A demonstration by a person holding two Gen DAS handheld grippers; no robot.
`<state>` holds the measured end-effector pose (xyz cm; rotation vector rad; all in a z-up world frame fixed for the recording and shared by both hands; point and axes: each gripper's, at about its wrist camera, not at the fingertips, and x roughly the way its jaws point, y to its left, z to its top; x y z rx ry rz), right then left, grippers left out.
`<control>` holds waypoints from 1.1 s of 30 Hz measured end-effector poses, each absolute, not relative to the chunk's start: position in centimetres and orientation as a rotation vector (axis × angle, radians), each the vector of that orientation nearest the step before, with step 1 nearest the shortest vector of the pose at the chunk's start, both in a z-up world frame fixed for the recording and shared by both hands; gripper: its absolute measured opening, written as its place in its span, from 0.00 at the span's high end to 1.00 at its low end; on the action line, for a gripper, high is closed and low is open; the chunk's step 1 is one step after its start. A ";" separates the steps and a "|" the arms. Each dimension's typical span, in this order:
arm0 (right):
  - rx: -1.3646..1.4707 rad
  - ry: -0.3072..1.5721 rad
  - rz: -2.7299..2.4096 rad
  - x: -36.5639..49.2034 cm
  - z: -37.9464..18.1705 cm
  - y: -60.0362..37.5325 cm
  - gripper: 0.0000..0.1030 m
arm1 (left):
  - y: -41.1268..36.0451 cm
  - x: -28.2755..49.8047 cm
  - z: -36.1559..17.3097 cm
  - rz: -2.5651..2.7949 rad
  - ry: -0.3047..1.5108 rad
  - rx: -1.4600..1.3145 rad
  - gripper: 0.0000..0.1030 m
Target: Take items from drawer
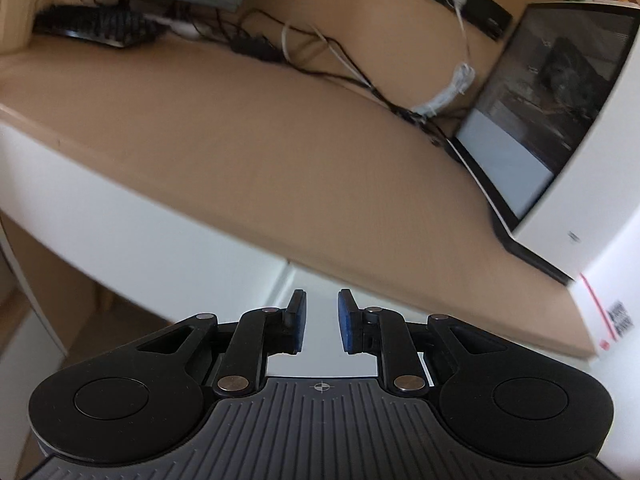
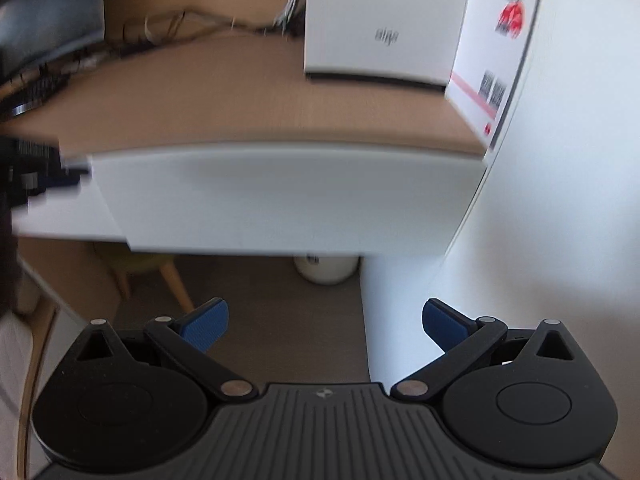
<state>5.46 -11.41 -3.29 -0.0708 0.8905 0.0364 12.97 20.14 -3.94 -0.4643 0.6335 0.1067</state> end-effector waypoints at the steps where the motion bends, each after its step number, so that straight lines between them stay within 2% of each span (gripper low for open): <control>1: -0.074 0.890 0.047 5.8 -3.2 -11.5 0.00 | 20.3 13.6 -4.0 0.117 0.639 -0.458 0.82; 8: -0.053 0.871 0.071 11.0 -1.8 -12.8 0.00 | 20.4 15.7 -4.6 0.161 0.683 -0.446 0.82; 18: -0.064 0.890 0.162 15.1 -2.6 -12.0 0.00 | 21.5 16.0 -5.2 0.123 0.688 -0.451 0.80; 20: -0.066 0.898 0.163 15.3 -2.8 -12.0 0.00 | 21.6 16.3 -5.4 0.091 0.714 -0.483 0.68; 23: -0.054 0.904 0.160 15.2 -2.8 -12.2 0.00 | 20.8 16.6 -5.4 0.081 0.721 -0.436 0.61; 26: -0.041 0.912 0.140 15.1 -3.0 -12.8 0.00 | 20.4 16.6 -5.4 0.073 0.727 -0.409 0.58; 33: -0.003 0.922 0.097 14.5 -3.4 -14.5 0.00 | 20.5 16.3 -5.5 0.045 0.739 -0.415 0.58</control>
